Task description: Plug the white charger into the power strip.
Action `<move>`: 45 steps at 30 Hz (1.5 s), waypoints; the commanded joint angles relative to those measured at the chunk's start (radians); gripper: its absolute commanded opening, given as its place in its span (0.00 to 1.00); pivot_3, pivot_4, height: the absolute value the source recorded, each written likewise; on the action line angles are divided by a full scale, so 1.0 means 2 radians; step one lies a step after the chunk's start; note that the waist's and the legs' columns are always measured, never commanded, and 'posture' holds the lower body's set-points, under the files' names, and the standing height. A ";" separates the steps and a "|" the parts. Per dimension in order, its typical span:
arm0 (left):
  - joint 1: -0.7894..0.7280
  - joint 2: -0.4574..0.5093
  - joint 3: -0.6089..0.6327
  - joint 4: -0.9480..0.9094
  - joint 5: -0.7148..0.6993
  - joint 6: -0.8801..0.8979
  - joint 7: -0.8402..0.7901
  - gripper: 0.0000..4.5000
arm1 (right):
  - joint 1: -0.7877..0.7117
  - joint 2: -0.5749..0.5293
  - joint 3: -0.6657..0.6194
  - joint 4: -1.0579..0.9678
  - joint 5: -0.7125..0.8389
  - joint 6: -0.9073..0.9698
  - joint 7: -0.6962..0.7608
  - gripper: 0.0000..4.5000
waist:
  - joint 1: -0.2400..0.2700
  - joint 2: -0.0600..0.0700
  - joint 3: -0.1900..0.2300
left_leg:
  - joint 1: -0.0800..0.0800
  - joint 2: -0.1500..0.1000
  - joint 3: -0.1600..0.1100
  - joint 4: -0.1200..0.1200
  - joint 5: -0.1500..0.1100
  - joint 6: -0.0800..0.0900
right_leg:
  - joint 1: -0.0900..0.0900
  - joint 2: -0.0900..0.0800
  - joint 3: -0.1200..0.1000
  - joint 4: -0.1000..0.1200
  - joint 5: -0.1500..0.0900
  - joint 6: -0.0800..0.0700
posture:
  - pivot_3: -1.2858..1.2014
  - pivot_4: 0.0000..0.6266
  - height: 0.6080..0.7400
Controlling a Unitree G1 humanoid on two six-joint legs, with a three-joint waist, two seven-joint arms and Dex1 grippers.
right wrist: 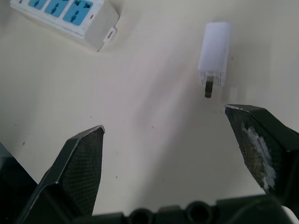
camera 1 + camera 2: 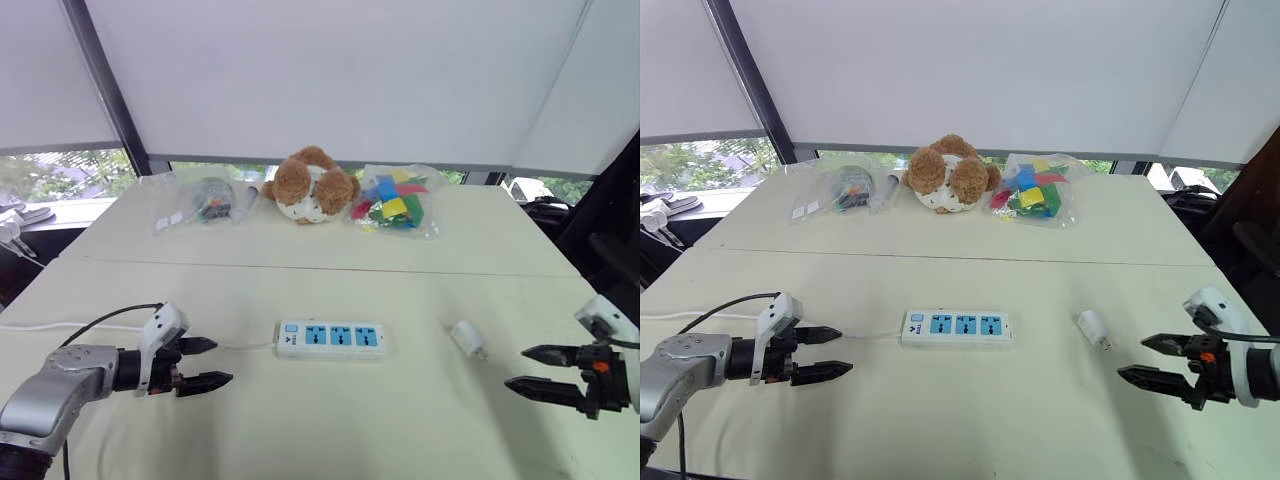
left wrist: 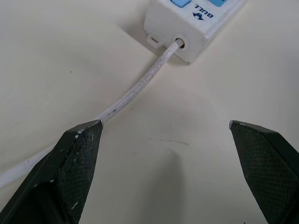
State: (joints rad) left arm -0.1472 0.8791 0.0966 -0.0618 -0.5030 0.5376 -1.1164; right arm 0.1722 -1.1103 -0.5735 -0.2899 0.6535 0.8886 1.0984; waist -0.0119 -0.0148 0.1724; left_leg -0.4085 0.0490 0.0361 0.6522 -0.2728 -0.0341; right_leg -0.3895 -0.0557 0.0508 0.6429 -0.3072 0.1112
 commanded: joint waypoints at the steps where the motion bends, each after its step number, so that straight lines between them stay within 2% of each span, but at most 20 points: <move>1: 0.002 -0.004 0.020 -0.007 -0.002 -0.011 0.006 0.99 | -0.008 0.004 0.000 -0.001 0.005 -0.001 -0.004 1.00 | 0.000 0.000 0.000 | 0.000 0.000 0.000 0.000 0.000 0.000 | 0.000 0.000 0.000 0.001 0.000 0.000 | 0.52 0.24 0.99; 17: -0.019 -0.007 0.013 0.013 0.006 -0.007 0.007 0.99 | -0.005 0.019 0.000 0.003 -0.005 -0.015 -0.013 1.00 | 0.000 0.000 0.000 | 0.000 0.000 -0.001 0.002 0.000 0.000 | 0.000 0.001 0.000 0.003 0.000 0.000 | 0.52 0.24 0.99; 25: -0.044 -0.006 0.006 0.036 0.010 -0.018 -0.018 0.99 | -0.004 0.027 -0.005 0.006 -0.005 -0.025 -0.014 1.00 | 0.001 0.000 0.000 | 0.000 0.001 -0.001 0.003 0.000 0.000 | 0.000 0.002 0.000 0.003 0.000 0.000 | 0.52 0.24 0.99; 29: -0.082 -0.012 -0.023 0.079 0.047 -0.094 -0.053 0.99 | -0.020 0.021 0.002 0.015 -0.013 -0.032 -0.020 1.00 | 0.001 0.000 0.000 | 0.000 0.001 -0.001 0.003 0.000 0.000 | 0.000 0.002 0.000 0.004 0.000 0.000 | 0.52 0.24 0.99; 33: -0.153 -0.033 -0.067 0.148 0.075 -0.180 -0.125 0.99 | -0.058 0.007 0.012 -0.007 0.027 0.002 -0.009 1.00 | 0.001 0.000 0.000 | 0.000 0.001 -0.001 0.005 0.000 0.000 | 0.001 0.002 0.000 0.004 0.000 0.000 | 0.52 0.24 0.99; 35: -0.205 -0.060 -0.101 0.219 0.107 -0.238 -0.159 0.99 | -0.080 0.005 0.029 -0.031 0.049 0.026 -0.014 1.00 | 0.002 0.000 0.000 | 0.000 0.001 -0.001 0.005 0.000 0.000 | 0.001 0.003 0.000 0.004 0.000 0.000 | 0.52 0.24 0.99; 37: -0.236 -0.082 -0.125 0.275 0.134 -0.296 -0.184 0.99 | -0.077 0.003 0.035 -0.051 0.051 0.032 -0.017 1.00 | 0.003 0.000 0.000 | -0.001 0.001 -0.002 0.005 0.000 0.000 | 0.001 0.003 0.000 0.004 0.000 0.000 | 0.52 0.24 0.99; 45: -0.322 -0.163 -0.137 0.430 0.168 -0.377 -0.197 0.99 | -0.018 0.021 -0.020 -0.127 0.090 0.084 -0.040 1.00 | 0.003 0.000 0.000 | -0.002 0.001 -0.003 0.006 0.000 0.000 | 0.000 0.004 0.001 0.004 0.000 0.001 | 0.52 0.24 0.99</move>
State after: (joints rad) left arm -0.7612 0.5601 -0.1908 0.7705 -0.1798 -0.1815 -1.5089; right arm 0.1258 -1.0752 -0.5572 -0.5135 0.8117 1.0477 1.0253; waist -0.0068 -0.0155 0.1719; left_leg -0.4125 0.0509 0.0288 0.6642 -0.2728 -0.0335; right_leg -0.3894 -0.0475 0.0518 0.6517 -0.3069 0.1126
